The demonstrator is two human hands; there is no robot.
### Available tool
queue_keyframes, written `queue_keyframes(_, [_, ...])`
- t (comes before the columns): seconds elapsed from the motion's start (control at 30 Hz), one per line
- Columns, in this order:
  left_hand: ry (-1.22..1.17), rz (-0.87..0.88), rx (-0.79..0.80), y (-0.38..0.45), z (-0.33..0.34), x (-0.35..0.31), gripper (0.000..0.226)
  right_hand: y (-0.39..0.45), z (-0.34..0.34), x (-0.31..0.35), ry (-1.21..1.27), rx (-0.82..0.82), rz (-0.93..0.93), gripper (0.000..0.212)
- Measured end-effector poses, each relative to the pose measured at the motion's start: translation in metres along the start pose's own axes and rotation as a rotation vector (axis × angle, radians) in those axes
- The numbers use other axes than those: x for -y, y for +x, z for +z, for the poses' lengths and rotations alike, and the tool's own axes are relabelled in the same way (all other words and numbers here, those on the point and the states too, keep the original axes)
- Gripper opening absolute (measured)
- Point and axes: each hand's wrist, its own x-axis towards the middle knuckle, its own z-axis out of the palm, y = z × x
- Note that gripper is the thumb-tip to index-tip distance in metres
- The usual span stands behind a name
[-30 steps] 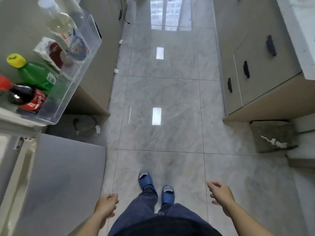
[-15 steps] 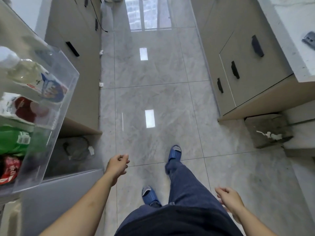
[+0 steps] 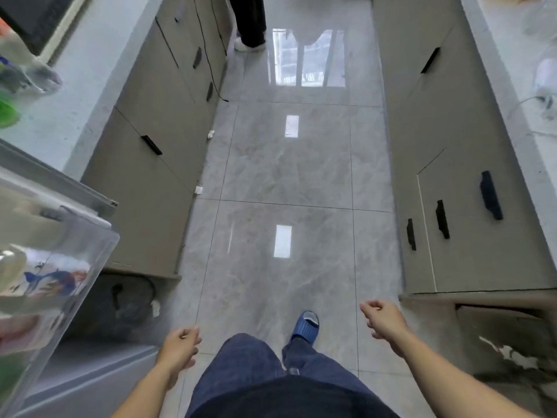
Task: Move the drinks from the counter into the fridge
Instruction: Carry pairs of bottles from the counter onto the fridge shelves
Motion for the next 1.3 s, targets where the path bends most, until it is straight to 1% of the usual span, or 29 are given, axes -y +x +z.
queue_keyframes(0.1, [-0.05,-0.012,-0.03,0.003,0.013,-0.025,0.025,0.031,-0.011,0.07,-0.006,0.015,-0.09,0.02])
queue_keyframes(0.2, [-0.086,-0.066,-0.067,0.011,0.024,-0.043,0.023,0.059,-0.012,0.124,-0.046,0.055,-0.147,0.019])
queue_keyframes(0.33, [-0.168,-0.14,-0.084,0.027,0.031,-0.059,0.021,0.093,-0.008,0.184,-0.126,0.112,-0.172,0.024])
queue_keyframes(0.47, [-0.23,-0.208,-0.09,0.052,0.035,-0.079,0.023,0.125,-0.003,0.245,-0.199,0.114,-0.215,0.023])
queue_keyframes(0.6, [-0.271,-0.254,-0.14,0.072,0.033,-0.129,0.025,0.145,-0.006,0.299,-0.279,0.122,-0.208,0.022])
queue_keyframes(0.67, [-0.31,-0.238,-0.139,0.08,0.031,-0.168,0.029,0.156,-0.005,0.325,-0.344,0.133,-0.219,0.022])
queue_keyframes(0.83, [-0.422,-0.134,-0.113,0.102,0.012,-0.263,0.021,0.192,0.009,0.389,-0.442,0.176,-0.226,0.021])
queue_keyframes(0.9, [-0.476,-0.077,-0.12,0.105,0.004,-0.293,0.018,0.202,0.019,0.413,-0.482,0.205,-0.243,0.022])
queue_keyframes(1.0, [-0.55,-0.076,-0.164,0.112,-0.003,-0.328,0.018,0.224,0.037,0.45,-0.557,0.256,-0.265,0.022])
queue_keyframes(1.17, [-0.662,-0.159,-0.273,0.111,-0.004,-0.352,0.019,0.258,0.068,0.519,-0.713,0.306,-0.307,0.02])
queue_keyframes(1.3, [-0.689,-0.323,-0.355,0.099,0.008,-0.349,0.026,0.274,0.103,0.581,-0.842,0.383,-0.366,0.021])
